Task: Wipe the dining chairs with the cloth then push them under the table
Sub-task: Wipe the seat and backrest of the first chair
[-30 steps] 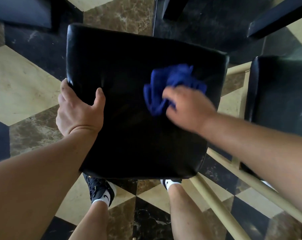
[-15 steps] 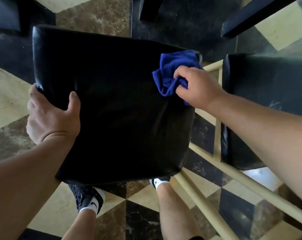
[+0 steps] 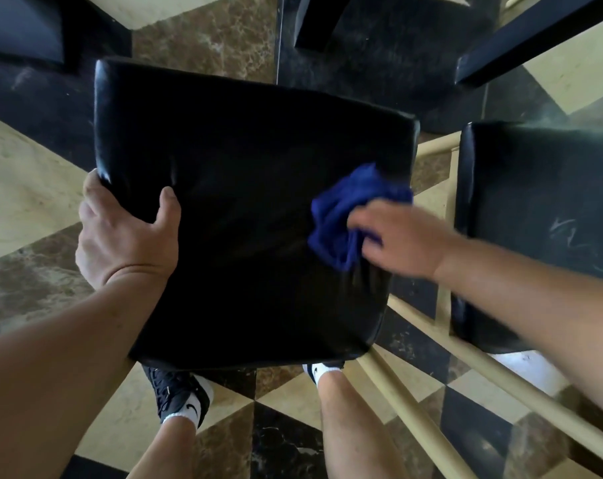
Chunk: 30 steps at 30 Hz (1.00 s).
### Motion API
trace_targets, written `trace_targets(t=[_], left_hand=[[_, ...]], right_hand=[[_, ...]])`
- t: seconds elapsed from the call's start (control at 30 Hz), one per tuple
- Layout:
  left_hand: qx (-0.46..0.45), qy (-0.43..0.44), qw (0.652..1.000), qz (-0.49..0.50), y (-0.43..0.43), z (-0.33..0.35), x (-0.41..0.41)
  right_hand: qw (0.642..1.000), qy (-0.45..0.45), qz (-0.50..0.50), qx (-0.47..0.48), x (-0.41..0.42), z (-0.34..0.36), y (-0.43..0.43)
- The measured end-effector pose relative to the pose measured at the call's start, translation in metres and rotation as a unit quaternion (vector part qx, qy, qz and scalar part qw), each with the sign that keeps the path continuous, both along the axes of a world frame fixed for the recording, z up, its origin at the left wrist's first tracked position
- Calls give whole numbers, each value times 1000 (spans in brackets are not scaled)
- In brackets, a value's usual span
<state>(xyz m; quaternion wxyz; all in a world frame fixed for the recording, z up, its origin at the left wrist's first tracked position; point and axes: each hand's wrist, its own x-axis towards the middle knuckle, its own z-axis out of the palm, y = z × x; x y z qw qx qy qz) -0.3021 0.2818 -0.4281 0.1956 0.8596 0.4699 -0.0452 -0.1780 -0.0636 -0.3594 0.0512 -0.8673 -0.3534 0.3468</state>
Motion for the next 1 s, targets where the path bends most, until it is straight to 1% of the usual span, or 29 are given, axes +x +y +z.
trace_targets(t=[0.03, 0.1, 0.17, 0.2, 0.23, 0.27, 0.3, 0.33, 0.4, 0.43, 0.47, 0.5, 0.53, 0.57, 0.6, 0.67, 0.73, 0.8, 0.87, 0.93, 1.0], left_hand=[[0, 1, 1000, -2, 0, 1, 0], [1, 3, 1000, -7, 0, 2, 0], [0, 7, 1000, -4, 0, 2, 0], [-2, 8, 1000, -2, 0, 1, 0], [-4, 7, 1000, -1, 1, 1, 0], [-5, 6, 1000, 0, 1, 0, 0], [-3, 5, 1000, 2, 2, 0, -1], [-1, 4, 1000, 4, 3, -1, -1], [3, 1, 1000, 5, 3, -1, -1], [5, 2, 1000, 4, 4, -2, -1], [7, 5, 1000, 2, 4, -3, -1], [9, 7, 1000, 0, 4, -4, -1], [10, 8, 1000, 0, 5, -6, -2], [11, 7, 1000, 1, 5, -6, -2], [14, 5, 1000, 1, 5, -7, -2], [17, 5, 1000, -2, 5, -7, -2], [14, 11, 1000, -7, 5, -7, -2], [6, 16, 1000, -5, 7, -7, -2], [-6, 14, 1000, -9, 9, -6, -2], [-29, 10, 999, -14, 11, -3, -4], [-59, 12, 998, -14, 13, 0, -3]], right_hand=[[997, -40, -68, 17, 21, -3, 8], [979, -112, -167, 40, 48, -9, 29], [959, -153, -233, 50, 45, -13, 50], [959, -152, -234, 52, 30, -13, 58], [968, -132, -203, 58, 7, -12, 63], [982, -97, -145, 66, -23, -11, 67], [994, -46, -68, 68, -54, -7, 71], [998, 11, 18, 63, -84, -2, 74], [980, 105, 162, 46, -120, 7, 77], [971, 121, 201, 43, -122, 6, 78], [968, 115, 218, 48, -114, 4, 82], [970, 96, 214, 57, -101, 0, 88], [977, 60, 189, 74, -84, -5, 98], [986, 15, 136, 93, -64, -11, 111], [991, -27, 63, 112, -42, -16, 127], [985, -82, -78, 133, 4, -24, 163], [974, -111, -146, 132, 36, -32, 194], [962, -120, -198, 146, 41, -34, 214], [961, -107, -205, 152, 12, -33, 216], [974, -57, -162, 149, -43, -29, 207], [986, -3, -92, 138, -104, -23, 190]])
